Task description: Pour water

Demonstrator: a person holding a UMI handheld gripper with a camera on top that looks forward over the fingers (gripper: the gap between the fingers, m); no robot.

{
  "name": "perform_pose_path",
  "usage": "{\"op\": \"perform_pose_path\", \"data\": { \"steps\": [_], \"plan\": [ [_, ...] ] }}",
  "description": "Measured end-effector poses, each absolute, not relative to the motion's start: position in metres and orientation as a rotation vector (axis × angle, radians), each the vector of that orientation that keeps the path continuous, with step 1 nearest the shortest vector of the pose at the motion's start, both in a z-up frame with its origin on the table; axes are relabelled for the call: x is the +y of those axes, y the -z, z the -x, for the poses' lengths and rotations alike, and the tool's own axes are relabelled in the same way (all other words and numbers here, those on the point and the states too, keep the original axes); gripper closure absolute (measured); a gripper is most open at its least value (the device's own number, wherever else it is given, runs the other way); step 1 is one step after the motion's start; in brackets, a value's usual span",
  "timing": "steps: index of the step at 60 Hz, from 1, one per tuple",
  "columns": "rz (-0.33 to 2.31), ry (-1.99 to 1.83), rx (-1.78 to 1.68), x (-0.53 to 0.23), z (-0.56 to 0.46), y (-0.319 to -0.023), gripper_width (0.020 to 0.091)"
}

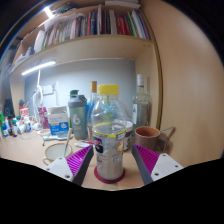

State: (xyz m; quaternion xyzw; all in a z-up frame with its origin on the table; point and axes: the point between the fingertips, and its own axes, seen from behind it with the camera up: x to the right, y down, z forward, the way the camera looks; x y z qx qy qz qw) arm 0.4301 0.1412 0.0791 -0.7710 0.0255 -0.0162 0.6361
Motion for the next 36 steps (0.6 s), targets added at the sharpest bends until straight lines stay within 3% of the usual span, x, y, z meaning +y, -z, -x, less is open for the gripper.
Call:
{"op": "perform_pose_path", "data": {
  "steps": [23,36],
  "plan": [
    [1.713,-0.105,-0.016,-0.043,-0.354,-0.144,0.0263],
    [1.705,-0.099,-0.032,-0.141,-0.327,-0.142,0.0266]
  ]
}}
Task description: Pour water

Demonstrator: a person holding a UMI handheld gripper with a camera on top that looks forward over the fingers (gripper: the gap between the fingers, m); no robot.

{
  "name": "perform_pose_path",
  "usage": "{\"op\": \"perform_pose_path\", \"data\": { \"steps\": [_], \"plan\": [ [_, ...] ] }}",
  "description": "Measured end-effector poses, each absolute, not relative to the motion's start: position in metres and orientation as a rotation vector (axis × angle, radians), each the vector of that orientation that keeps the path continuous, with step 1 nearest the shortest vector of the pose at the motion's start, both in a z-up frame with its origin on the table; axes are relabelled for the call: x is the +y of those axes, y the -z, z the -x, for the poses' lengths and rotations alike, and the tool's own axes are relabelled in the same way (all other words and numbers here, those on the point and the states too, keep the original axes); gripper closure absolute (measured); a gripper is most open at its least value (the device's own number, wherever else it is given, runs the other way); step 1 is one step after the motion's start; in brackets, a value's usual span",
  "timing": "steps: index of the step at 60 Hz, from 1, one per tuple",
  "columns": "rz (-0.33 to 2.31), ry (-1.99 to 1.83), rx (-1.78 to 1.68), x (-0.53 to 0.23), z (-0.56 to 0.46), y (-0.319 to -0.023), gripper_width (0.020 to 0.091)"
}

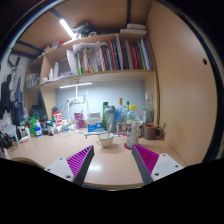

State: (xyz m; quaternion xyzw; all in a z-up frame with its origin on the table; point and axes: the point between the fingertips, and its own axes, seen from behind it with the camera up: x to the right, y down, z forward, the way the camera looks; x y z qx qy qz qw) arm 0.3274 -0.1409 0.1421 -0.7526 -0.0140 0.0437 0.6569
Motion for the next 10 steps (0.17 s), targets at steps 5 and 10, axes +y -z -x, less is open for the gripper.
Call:
{"op": "perform_pose_path", "data": {
  "steps": [5,10],
  "plan": [
    [1.695,-0.055,-0.043,-0.162,-0.328,-0.141,0.0260],
    [1.676,0.000,-0.019,-0.183,-0.335,-0.138,0.0263]
  ]
}}
